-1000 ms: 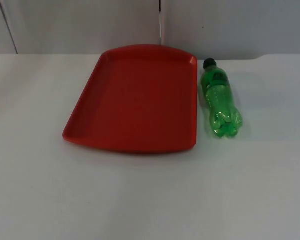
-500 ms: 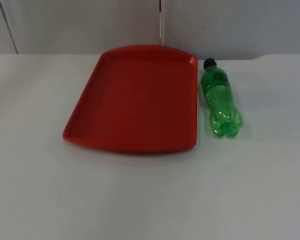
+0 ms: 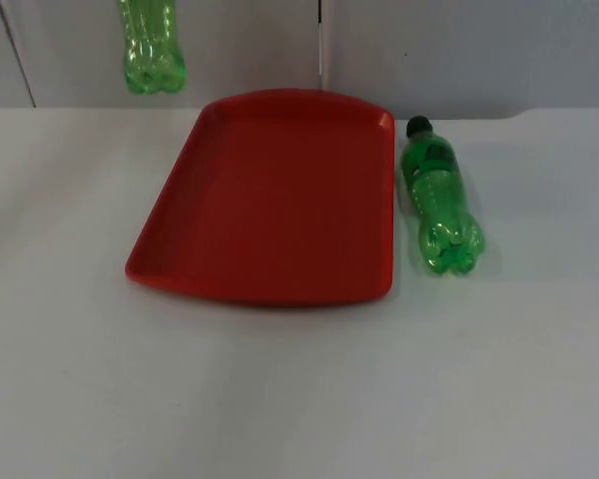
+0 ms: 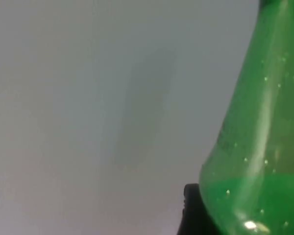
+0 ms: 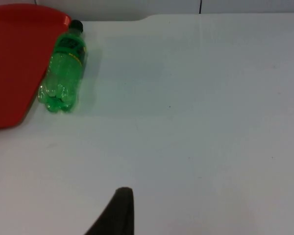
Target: Place the bottle upright on the tray.
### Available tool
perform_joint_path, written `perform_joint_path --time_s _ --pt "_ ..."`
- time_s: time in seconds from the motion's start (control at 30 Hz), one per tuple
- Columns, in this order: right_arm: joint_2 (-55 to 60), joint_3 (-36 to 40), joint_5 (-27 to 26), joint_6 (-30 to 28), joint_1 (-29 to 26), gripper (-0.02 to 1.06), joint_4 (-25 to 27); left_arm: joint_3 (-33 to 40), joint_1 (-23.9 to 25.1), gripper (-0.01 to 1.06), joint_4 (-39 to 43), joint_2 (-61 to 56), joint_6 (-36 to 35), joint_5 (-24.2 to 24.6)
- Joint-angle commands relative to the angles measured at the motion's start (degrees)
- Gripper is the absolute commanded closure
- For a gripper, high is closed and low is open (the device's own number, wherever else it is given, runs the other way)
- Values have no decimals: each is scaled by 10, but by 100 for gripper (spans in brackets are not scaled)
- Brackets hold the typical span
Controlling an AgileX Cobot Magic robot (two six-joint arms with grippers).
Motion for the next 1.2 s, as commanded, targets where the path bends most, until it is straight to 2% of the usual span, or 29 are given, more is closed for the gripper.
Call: perform_joint_path --time_s 0.0,0.03,0.07,0.1,0.13,0.2,0.3,0.37,0.43,0.47,0.57,0.63,0.67,0.73,0.8,0.83,0.97,1.17 --pt "-2 4 -4 0 -5 0 1 -2 -15 105 88 -2 -5 8" --pt "-2 4 -4 0 -5 0 1 -2 -23 105 119 1 -8 4" --pt "-2 4 -4 0 -5 0 1 -2 -28 105 112 1 -19 -7" --pt "-2 4 -4 0 -5 0 1 -2 -27 105 72 1 -77 -38" --pt "-2 4 -4 0 -5 0 1 -2 -27 105 72 1 -77 -38" --pt "-2 4 -4 0 -5 0 1 -2 -24 105 20 1 -161 -67" --pt "-2 4 -4 0 -5 0 1 -2 -19 105 50 3 -223 -100" --pt "-2 4 -4 0 -5 0 1 -2 -19 105 132 5 -292 -118" --pt "-2 4 -4 0 -5 0 1 0 -19 105 237 12 -418 -128" --pt "-2 4 -4 0 -5 0 1 0 -19 105 237 12 -418 -128" --pt "-2 4 -4 0 -5 0 1 2 -19 105 428 36 -580 -163" --pt "-2 4 -4 0 -5 0 1 14 -22 105 552 49 -687 -206" --pt "-2 4 -4 0 -5 0 1 14 -22 105 552 49 -687 -206" --pt "-2 4 -4 0 -5 0 1 35 -22 105 624 62 -756 -282" --pt "-2 4 -4 0 -5 0 1 50 -22 105 651 79 -761 -359" --pt "-2 4 -4 0 -5 0 1 50 -22 105 651 79 -761 -359" --pt "-2 4 -4 0 -5 0 1 50 -22 105 733 128 -726 -437" --pt "-2 4 -4 0 -5 0 1 50 -22 105 738 162 -719 -468"
